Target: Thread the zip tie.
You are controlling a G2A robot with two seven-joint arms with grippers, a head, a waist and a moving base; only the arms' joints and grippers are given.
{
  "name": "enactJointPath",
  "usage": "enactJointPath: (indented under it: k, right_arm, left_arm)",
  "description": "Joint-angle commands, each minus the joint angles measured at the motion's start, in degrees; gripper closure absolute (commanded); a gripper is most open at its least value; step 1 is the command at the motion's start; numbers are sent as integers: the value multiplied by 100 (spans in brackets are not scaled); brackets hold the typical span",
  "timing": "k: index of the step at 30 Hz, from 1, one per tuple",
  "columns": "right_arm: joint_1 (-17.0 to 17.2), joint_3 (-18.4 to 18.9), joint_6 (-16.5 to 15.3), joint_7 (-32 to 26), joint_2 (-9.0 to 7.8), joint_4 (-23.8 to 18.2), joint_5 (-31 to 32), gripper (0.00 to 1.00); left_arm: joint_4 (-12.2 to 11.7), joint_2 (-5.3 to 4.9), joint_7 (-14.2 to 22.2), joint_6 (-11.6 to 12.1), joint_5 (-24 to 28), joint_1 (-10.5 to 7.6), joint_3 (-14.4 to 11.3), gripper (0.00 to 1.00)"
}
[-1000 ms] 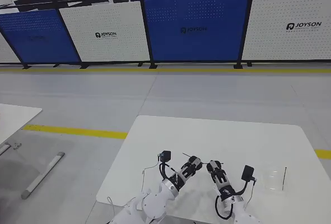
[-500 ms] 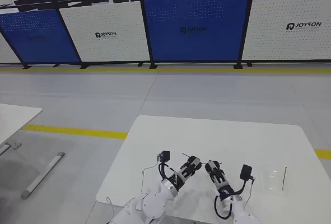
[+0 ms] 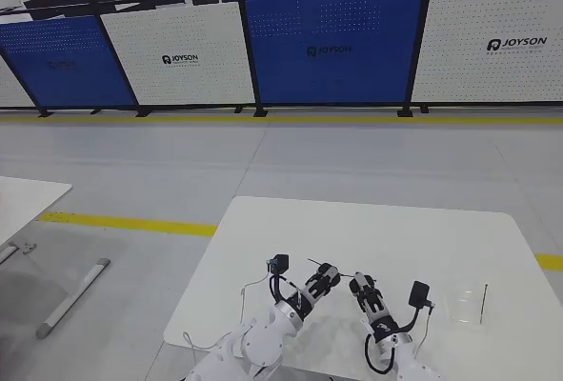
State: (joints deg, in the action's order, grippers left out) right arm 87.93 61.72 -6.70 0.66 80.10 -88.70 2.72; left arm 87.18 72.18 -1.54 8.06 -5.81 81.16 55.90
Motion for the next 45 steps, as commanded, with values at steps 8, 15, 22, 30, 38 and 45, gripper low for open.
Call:
enactJointPath:
  k: [8, 15, 22, 30, 38, 45]
  right_arm:
    - [13, -5, 10, 45, 12, 16, 57, 82]
    - [24, -6, 6, 60, 20, 14, 101, 100]
    - [33, 10, -7, 39, 25, 11, 98, 100]
    - [4, 33, 49, -108, 23, 9, 100, 100]
    - [29, 44, 105, -76, 25, -47, 173, 100]
    - [36, 49, 174, -15, 32, -61, 220, 100]
  left_arm:
    - [-43, 32, -44, -90, 91, -47, 11, 100]
    - [-57, 50, -83, -117, 115, -54, 24, 100]
    - [-58, 67, -58, -118, 185, -58, 35, 100]
    - [-9, 52, 126, 37, 31, 0, 29, 100]
    - [-12, 63, 77, -50, -32, -13, 39, 77]
    - [3, 67, -26, -24, -58, 11, 92, 81]
